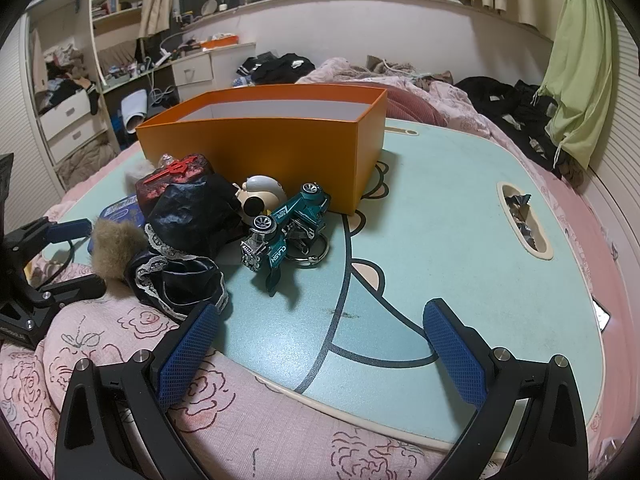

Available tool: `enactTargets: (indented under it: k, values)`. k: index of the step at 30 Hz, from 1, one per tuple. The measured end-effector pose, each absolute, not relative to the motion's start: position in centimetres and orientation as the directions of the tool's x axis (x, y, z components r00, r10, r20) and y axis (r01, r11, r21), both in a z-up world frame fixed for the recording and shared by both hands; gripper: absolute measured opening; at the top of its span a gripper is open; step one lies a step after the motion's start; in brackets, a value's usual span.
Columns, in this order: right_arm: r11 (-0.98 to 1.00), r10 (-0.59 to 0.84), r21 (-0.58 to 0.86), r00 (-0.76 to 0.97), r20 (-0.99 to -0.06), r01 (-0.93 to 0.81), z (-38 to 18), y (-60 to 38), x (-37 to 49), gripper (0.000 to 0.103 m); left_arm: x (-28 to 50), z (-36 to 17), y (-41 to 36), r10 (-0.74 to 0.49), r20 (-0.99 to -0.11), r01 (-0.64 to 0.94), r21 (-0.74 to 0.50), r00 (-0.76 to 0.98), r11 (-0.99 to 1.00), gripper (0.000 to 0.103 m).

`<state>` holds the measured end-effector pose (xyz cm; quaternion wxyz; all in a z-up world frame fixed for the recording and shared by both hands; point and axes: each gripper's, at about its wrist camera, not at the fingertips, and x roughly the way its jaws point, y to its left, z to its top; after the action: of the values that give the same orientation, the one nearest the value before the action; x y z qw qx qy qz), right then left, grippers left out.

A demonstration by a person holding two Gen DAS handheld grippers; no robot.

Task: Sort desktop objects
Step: 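Grasp the green toy car on the table with the right gripper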

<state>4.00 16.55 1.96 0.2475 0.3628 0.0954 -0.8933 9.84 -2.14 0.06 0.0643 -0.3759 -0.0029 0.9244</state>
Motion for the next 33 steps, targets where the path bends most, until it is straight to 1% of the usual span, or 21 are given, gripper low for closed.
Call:
enactTargets:
  k: [6, 9, 12, 14, 15, 17, 19, 22, 23, 25, 26, 27, 28, 30, 33]
  values:
    - [-0.861, -0.376, 0.014, -0.616, -0.692, 0.509, 2.0, 16.6, 4.0, 0.102, 9.9, 0.1, -2.1, 0.121, -0.694, -0.116, -0.054, -0.709, -0.992, 0.103]
    - [-0.860, -0.395, 0.041, -0.612, -0.685, 0.508, 2.2, 16.8, 3.9, 0.102, 9.9, 0.1, -2.2, 0.122, -0.694, -0.117, -0.054, -0.710, -0.992, 0.103]
    - [-0.845, -0.469, 0.141, -0.590, -0.657, 0.516, 3.1, 17.6, 3.3, 0.101, 9.9, 0.1, -2.1, 0.121, -0.694, -0.116, -0.054, -0.709, -0.992, 0.103]
    - [-0.829, -0.524, 0.216, -0.582, -0.622, 0.516, 4.1, 17.8, 3.0, 0.100, 9.9, 0.1, -2.1, 0.121, -0.694, -0.117, -0.054, -0.710, -0.992, 0.103]
    - [-0.829, -0.529, 0.224, -0.588, -0.611, 0.513, 4.7, 17.5, 2.8, 0.098, 9.9, 0.0, -2.1, 0.121, -0.694, -0.116, -0.054, -0.710, -0.992, 0.103]
    - [-0.851, -0.485, 0.173, -0.617, -0.620, 0.495, 5.5, 16.2, 2.3, 0.089, 10.0, 0.0, -2.1, 0.121, -0.694, -0.116, -0.054, -0.710, -0.992, 0.103]
    - [-0.865, -0.460, 0.167, -0.613, -0.642, 0.474, 5.6, 15.5, 1.5, 0.073, 10.0, 0.0, -2.1, 0.121, -0.694, -0.116, -0.054, -0.710, -0.992, 0.103]
    - [-0.868, -0.464, 0.223, -0.563, -0.684, 0.444, 5.1, 15.1, -0.5, 0.065, 10.0, 0.0, -2.1, 0.121, -0.693, -0.116, -0.054, -0.710, -0.992, 0.103]
    - [-0.873, -0.449, 0.214, -0.552, -0.703, 0.438, 4.7, 14.8, -0.9, 0.063, 10.0, 0.0, -2.2, 0.121, -0.693, -0.116, -0.055, -0.710, -0.992, 0.103]
    - [-0.879, -0.428, 0.201, -0.530, -0.732, 0.433, 3.9, 14.3, -1.5, 0.053, 10.0, 0.0, -2.1, 0.121, -0.693, -0.116, -0.054, -0.710, -0.992, 0.103]
    - [-0.880, -0.423, 0.199, -0.521, -0.741, 0.432, 3.6, 14.0, -1.8, 0.050, 10.0, 0.0, -2.1, 0.121, -0.693, -0.116, -0.054, -0.710, -0.992, 0.103]
    - [-0.885, -0.411, 0.184, -0.533, -0.740, 0.427, 3.5, 14.0, -1.9, 0.042, 10.0, 0.0, -2.2, 0.121, -0.693, -0.116, -0.054, -0.710, -0.992, 0.103]
    - [-0.890, -0.396, 0.165, -0.540, -0.743, 0.425, 3.5, 13.9, -1.9, 0.029, 10.1, 0.0, -2.2, 0.121, -0.693, -0.116, -0.054, -0.711, -0.992, 0.103]
    - [-0.894, -0.384, 0.150, -0.549, -0.742, 0.423, 3.4, 13.9, -1.8, 0.025, 10.1, 0.0, -2.2, 0.123, -0.692, -0.116, -0.057, -0.712, -0.992, 0.103]
    - [-0.887, -0.407, 0.167, -0.558, -0.724, 0.430, 3.3, 14.6, -1.1, 0.025, 10.1, 0.3, -2.3, 0.135, -0.687, -0.114, -0.076, -0.714, -0.991, 0.103]
